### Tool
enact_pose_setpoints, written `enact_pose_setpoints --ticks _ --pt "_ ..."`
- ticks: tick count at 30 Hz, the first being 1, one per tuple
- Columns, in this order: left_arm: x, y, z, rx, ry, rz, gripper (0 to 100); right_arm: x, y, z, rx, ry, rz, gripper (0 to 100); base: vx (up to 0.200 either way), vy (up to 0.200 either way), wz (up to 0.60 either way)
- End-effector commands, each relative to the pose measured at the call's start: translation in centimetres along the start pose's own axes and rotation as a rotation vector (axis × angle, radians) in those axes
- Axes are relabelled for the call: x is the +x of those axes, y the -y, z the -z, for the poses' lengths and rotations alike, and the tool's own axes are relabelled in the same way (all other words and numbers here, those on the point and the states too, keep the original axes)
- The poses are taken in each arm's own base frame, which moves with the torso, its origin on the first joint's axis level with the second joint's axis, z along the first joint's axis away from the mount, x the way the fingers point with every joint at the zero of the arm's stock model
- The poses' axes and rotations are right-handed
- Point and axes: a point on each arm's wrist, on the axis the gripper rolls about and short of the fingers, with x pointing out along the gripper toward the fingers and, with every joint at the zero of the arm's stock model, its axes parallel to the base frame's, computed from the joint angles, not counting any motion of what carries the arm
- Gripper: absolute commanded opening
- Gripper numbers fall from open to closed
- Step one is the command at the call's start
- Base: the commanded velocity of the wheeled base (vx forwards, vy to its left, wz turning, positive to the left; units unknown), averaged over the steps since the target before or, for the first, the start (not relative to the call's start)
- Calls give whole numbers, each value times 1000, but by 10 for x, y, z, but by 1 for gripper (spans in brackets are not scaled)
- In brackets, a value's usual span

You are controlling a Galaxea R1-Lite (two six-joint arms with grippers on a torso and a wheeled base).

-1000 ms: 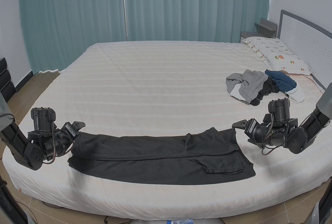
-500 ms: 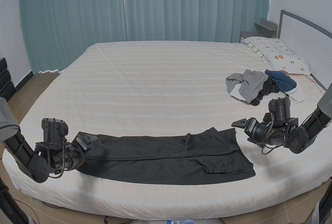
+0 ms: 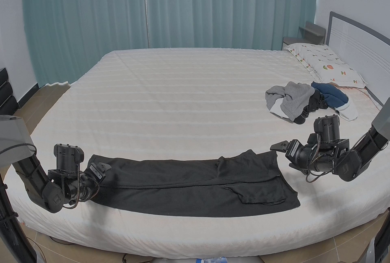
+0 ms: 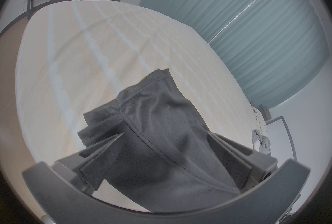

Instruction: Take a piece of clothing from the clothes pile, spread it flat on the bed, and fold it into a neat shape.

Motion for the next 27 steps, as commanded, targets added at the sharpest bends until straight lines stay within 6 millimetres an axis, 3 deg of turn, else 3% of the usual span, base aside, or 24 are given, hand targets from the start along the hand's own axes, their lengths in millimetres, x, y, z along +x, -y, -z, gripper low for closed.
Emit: enact_pose_setpoints --ticks 1,8,11,21,22,27 --pt "4 -6 -3 -12 3 -22 0 0 0 1 -2 -3 0 100 0 0 0" --pt "13 -10 -5 7 3 -46 0 0 0 1 -2 -3 0 100 0 0 0" --pt "15 -12 -14 -15 31 -46 0 1 0 2 -2 -4 1 100 0 0 0" --pt "-6 -1 -24 -17 79 15 0 1 0 2 -2 -4 1 100 0 0 0" --pt "-5 -1 -22 -15 73 12 100 1 0 1 -2 -3 0 100 0 0 0" --pt "4 -6 -18 -22 41 -2 100 1 0 2 -1 -5 2 100 0 0 0"
